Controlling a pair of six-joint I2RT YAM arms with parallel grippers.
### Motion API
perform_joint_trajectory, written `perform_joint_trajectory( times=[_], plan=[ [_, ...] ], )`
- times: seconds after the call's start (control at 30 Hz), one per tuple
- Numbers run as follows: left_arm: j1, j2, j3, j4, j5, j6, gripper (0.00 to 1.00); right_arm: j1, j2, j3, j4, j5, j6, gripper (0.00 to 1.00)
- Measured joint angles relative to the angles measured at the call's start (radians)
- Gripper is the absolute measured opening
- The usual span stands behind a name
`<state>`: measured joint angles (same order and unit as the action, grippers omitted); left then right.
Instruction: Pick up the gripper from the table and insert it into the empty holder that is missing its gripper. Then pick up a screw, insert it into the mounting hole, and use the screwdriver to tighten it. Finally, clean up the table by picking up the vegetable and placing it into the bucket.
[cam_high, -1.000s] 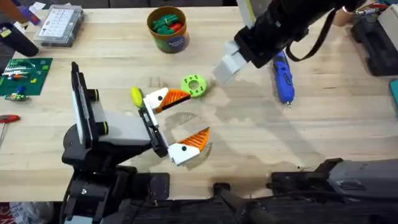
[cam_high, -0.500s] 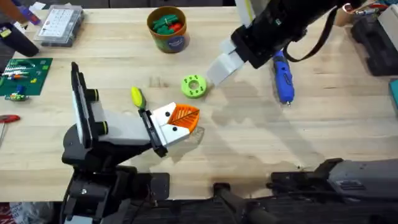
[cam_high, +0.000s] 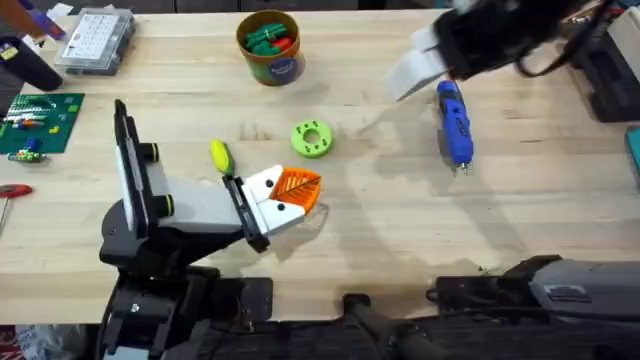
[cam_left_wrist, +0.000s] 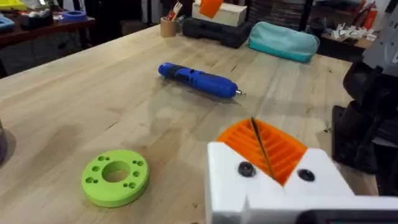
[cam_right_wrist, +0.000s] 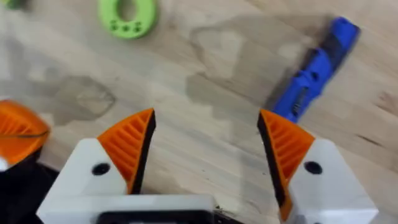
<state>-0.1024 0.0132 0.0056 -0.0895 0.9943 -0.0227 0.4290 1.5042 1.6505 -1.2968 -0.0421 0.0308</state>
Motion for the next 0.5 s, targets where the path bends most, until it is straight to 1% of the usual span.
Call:
perform_joint_trajectory(
  times=[0.2,0.37,0.5],
  plan=[
    [0.0,0.0,0.0,0.0,0.0,0.0,0.005,-0.165,-0.003,-0.016,0.022,0.032,0.007,0.975],
    [0.0,0.0,0.0,0.0,0.0,0.0,0.005,-0.281,-0.003,-0.097,0.115,0.047,-0.016,0.975],
    [0.0,0.0,0.0,0.0,0.0,0.0,0.005,-0.345,0.01,-0.158,0.177,0.053,-0.033,0.975]
  ],
)
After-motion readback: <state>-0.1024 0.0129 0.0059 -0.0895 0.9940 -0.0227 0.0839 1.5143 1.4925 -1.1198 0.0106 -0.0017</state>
